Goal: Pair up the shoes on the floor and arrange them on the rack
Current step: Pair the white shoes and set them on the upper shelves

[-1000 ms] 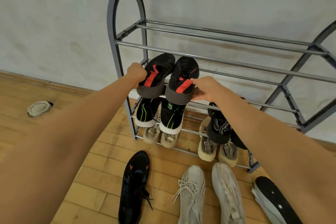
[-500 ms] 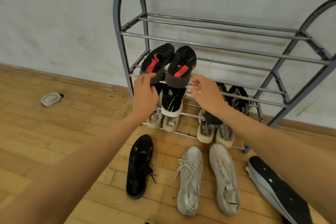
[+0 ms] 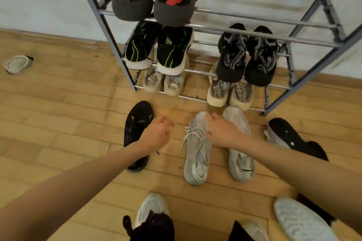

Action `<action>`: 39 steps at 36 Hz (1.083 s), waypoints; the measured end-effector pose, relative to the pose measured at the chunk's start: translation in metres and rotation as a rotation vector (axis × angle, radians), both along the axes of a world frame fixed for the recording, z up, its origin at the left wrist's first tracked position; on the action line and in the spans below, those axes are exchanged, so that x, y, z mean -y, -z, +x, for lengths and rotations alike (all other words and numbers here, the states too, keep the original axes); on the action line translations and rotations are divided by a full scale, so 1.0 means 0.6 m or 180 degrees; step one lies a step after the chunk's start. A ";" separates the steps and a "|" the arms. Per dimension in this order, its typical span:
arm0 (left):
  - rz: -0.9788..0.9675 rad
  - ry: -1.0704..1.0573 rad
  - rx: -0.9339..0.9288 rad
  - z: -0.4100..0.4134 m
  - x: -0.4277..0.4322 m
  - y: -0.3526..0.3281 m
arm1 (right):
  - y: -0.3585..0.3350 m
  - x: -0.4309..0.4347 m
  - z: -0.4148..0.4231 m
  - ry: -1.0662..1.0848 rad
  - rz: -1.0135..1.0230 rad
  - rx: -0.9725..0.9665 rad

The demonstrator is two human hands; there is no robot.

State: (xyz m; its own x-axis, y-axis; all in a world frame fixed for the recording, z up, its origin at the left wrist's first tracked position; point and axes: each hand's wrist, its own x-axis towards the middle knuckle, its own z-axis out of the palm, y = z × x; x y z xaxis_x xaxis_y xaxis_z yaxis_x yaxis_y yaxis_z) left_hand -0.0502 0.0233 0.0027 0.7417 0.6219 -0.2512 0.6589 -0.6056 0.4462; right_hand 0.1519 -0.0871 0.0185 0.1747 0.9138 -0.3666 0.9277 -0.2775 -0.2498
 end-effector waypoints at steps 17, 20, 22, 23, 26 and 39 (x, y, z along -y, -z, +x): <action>-0.2043 -0.1409 -0.0359 0.095 0.114 0.140 | 0.136 0.136 0.042 0.0746 0.0284 0.0098; -0.2194 -0.1533 -0.0201 0.095 0.116 0.143 | 0.140 0.162 0.053 0.1462 0.0804 -0.0131; -0.2274 -0.1563 -0.0058 0.094 0.121 0.143 | 0.142 0.175 0.072 0.1973 0.0958 -0.0308; -0.2340 -0.1603 0.0018 0.094 0.123 0.143 | 0.143 0.180 0.083 0.2267 0.0914 -0.0463; -0.2636 -0.1889 0.0268 0.099 0.133 0.144 | 0.147 0.189 0.118 0.3105 0.0241 -0.1083; -0.2459 -0.2238 0.0632 0.129 0.144 0.150 | 0.124 0.232 0.139 0.3502 -0.0778 -0.2999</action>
